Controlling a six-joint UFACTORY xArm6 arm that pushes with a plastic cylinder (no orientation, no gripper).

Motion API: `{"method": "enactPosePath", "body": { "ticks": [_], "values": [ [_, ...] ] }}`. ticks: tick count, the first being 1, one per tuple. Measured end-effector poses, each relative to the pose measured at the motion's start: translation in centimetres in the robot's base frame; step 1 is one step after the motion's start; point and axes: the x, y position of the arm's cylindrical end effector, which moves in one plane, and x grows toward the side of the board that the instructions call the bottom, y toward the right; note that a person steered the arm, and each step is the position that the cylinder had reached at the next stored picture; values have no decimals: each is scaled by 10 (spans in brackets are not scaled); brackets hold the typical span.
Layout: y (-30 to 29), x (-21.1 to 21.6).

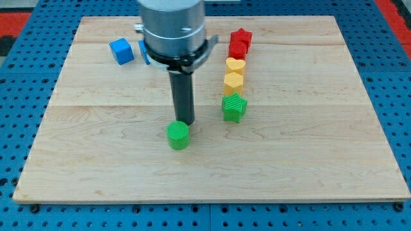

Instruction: Move the green circle to the bottom of the green star

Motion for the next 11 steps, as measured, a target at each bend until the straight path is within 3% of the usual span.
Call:
{"method": "enactPosePath", "body": {
  "ticks": [1,2,4,6,8,9,10,11],
  "values": [
    [-49,20],
    [-41,42],
    [37,15],
    [60,93],
    [44,77],
    [67,53],
    [80,65],
    [-1,104]
  ]
}}
